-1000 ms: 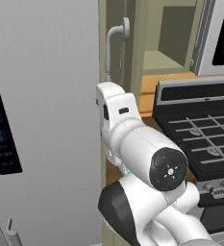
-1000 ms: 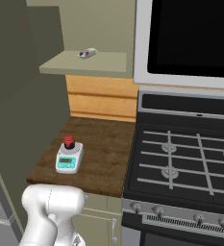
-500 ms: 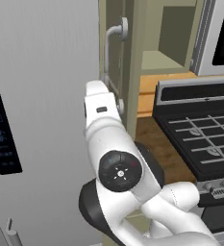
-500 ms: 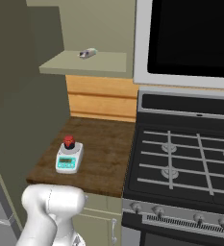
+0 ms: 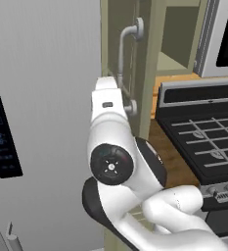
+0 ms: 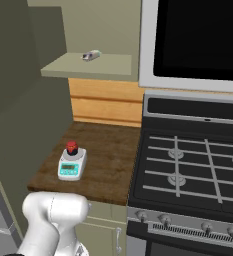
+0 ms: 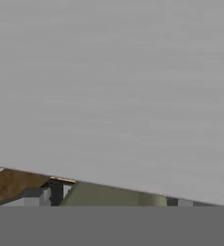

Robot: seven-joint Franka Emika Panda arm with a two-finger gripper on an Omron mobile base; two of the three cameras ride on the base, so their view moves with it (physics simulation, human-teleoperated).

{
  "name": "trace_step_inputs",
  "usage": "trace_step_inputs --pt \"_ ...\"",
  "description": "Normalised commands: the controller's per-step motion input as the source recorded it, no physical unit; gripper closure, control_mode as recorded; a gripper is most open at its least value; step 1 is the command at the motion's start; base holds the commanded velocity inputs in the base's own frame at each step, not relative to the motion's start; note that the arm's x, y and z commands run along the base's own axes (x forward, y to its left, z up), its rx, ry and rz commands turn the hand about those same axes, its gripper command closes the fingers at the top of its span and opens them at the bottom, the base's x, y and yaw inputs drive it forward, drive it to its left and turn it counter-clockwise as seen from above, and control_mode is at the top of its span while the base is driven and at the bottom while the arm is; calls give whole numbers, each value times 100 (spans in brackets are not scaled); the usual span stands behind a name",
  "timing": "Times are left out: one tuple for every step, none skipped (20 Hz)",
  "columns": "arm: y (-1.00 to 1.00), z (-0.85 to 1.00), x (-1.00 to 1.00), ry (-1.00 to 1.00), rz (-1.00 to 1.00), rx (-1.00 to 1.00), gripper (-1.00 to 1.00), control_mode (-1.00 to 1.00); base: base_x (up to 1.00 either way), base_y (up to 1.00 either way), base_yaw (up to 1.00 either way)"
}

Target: Pick the jam and place it on the digital scale for weighing, and close the cabinet.

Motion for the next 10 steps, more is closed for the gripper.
trace_step_inputs --pt "-100 0 24 -4 -7 5 -100 -100 0 0 0" --pt "-100 0 15 -8 -7 9 -100 -100 0 0 0" --pt "-100 0 9 -8 -5 12 -100 -100 0 0 0" --pt "-100 0 23 -4 -5 11 -100 -100 0 0 0" --pt "-100 0 60 0 -3 10 -100 -100 0 0 0" --pt "-96 0 74 0 -2 8 -100 -100 0 0 0" --pt "-89 0 83 0 0 8 -100 -100 0 0 0" --pt "-100 0 89 0 0 12 -100 -100 0 0 0" --pt "-84 0 96 0 0 9 -100 -100 0 0 0" --pt "-93 0 84 0 0 10 -100 -100 0 0 0"
